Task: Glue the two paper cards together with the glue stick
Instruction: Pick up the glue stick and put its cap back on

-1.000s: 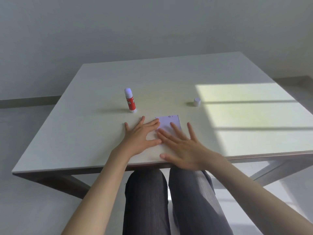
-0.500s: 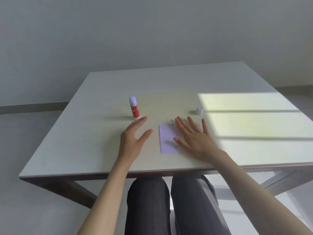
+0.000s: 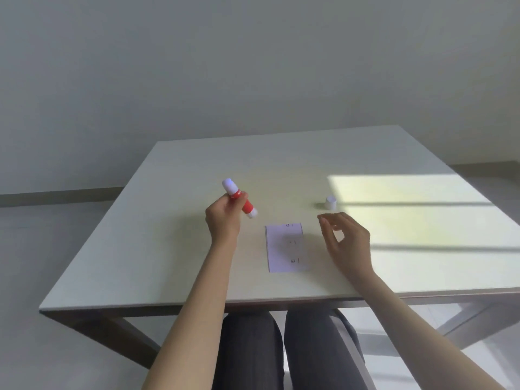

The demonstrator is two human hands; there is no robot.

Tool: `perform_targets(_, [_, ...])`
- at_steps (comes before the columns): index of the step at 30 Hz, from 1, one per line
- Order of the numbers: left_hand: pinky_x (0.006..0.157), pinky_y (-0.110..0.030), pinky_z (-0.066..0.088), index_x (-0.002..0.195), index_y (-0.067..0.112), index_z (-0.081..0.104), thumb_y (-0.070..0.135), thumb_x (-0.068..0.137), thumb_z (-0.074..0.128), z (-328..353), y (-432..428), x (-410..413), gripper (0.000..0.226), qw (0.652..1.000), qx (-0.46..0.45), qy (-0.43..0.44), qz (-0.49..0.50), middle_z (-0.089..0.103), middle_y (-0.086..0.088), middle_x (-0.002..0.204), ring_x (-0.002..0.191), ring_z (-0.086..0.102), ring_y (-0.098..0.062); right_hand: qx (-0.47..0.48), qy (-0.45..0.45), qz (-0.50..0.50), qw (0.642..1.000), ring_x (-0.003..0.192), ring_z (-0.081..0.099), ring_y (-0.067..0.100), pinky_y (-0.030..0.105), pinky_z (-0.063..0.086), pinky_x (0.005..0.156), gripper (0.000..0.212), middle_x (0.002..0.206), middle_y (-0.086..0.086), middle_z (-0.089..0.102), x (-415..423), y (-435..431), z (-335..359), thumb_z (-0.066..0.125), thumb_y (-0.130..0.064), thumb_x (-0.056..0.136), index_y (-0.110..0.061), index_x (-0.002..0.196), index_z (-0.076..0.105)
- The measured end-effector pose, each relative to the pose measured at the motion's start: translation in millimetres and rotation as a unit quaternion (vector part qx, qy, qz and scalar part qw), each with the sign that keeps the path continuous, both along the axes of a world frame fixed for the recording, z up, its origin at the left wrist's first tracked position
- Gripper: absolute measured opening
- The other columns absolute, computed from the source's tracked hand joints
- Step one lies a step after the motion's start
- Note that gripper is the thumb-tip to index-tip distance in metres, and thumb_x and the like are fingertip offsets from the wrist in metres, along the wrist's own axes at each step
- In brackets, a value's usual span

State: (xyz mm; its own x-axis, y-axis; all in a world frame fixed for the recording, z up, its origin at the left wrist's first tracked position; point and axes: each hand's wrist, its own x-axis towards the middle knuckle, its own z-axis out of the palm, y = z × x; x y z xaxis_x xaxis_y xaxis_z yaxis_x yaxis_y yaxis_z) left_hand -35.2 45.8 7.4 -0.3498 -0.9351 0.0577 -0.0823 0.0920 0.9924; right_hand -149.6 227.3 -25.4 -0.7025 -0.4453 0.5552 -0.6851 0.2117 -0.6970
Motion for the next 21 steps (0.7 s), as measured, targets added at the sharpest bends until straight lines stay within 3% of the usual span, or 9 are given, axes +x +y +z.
perform_targets(4, [0.090,-0.029,0.053,0.072,0.026,0.078,0.015,0.082,0.069,14,32,0,0.017,0.968,0.124,0.137,-0.172,0.077,0.003,0.083,0.091,0.071,-0.018,-0.054,-0.241,0.064,0.967,0.051,0.060,0.013,0.023,0.046,0.056,0.027,0.063,-0.001,0.067,13,-13,17,0.049,-0.024,0.096,-0.009,0.089,0.071])
perform_targets(8, [0.090,-0.028,0.054,0.095,0.014,0.070,0.008,0.087,0.061,27,42,0,0.013,0.954,0.136,0.165,-0.212,0.077,-0.002,0.090,0.092,0.071,-0.021,-0.069,-0.612,0.259,0.744,0.048,0.062,0.020,0.027,0.052,0.048,0.049,0.064,0.011,0.069,27,-30,49,0.038,-0.040,0.099,0.001,0.095,0.063])
perform_targets(11, [0.083,-0.024,0.057,0.091,0.009,0.071,0.008,0.085,0.064,36,42,4,0.009,0.955,0.127,0.174,-0.204,0.077,-0.003,0.084,0.085,0.072,-0.020,-0.130,-0.662,0.289,0.679,0.053,0.067,0.016,0.023,0.056,0.053,0.030,0.064,0.011,0.068,32,-32,56,0.047,-0.022,0.097,0.001,0.086,0.062])
perform_targets(13, [0.079,-0.023,0.057,0.085,0.008,0.071,0.008,0.083,0.067,40,44,4,0.005,0.959,0.119,0.175,-0.190,0.077,-0.003,0.080,0.082,0.072,-0.021,-0.175,-0.552,0.288,0.763,0.060,0.070,0.018,0.025,0.057,0.061,0.012,0.070,0.010,0.068,41,-33,52,0.056,-0.010,0.092,-0.002,0.085,0.059])
perform_targets(15, [0.078,-0.022,0.056,0.079,0.010,0.073,0.008,0.081,0.069,44,49,3,0.004,0.960,0.120,0.178,-0.181,0.076,-0.003,0.078,0.083,0.070,-0.024,-0.121,-0.273,0.173,0.939,0.065,0.070,0.014,0.022,0.055,0.064,0.012,0.072,-0.001,0.069,48,-33,42,0.064,-0.006,0.085,-0.008,0.082,0.053])
perform_targets(16, [0.079,-0.023,0.057,0.077,0.012,0.073,0.009,0.080,0.070,45,52,3,0.005,0.960,0.120,0.179,-0.180,0.076,-0.004,0.078,0.084,0.070,-0.025,-0.087,-0.133,0.110,0.981,0.069,0.068,0.015,0.024,0.053,0.063,0.016,0.075,-0.002,0.068,52,-33,36,0.066,-0.004,0.083,-0.008,0.082,0.051])
perform_targets(17, [0.082,-0.024,0.056,0.078,0.012,0.073,0.009,0.079,0.071,45,54,3,0.005,0.960,0.118,0.179,-0.181,0.076,-0.005,0.080,0.084,0.069,-0.025,-0.069,-0.036,0.072,0.994,0.071,0.065,0.018,0.026,0.050,0.063,0.017,0.078,0.000,0.067,52,-33,33,0.067,-0.003,0.081,-0.005,0.085,0.051])
perform_targets(19, [0.089,-0.029,0.055,0.082,0.012,0.073,0.009,0.078,0.071,45,57,3,0.005,0.960,0.119,0.178,-0.180,0.074,-0.009,0.085,0.087,0.069,-0.026,-0.074,-0.014,0.070,0.995,0.071,0.063,0.020,0.024,0.049,0.064,0.023,0.079,0.000,0.066,50,-32,28,0.071,-0.005,0.079,-0.004,0.092,0.051])
perform_targets(21, [0.091,-0.032,0.053,0.083,0.011,0.073,0.010,0.078,0.071,45,57,5,0.005,0.960,0.126,0.176,-0.178,0.074,-0.008,0.086,0.088,0.069,-0.026,-0.092,-0.245,0.158,0.952,0.066,0.066,0.018,0.019,0.053,0.065,0.032,0.074,0.001,0.069,48,-28,38,0.070,-0.020,0.082,-0.005,0.104,0.053])
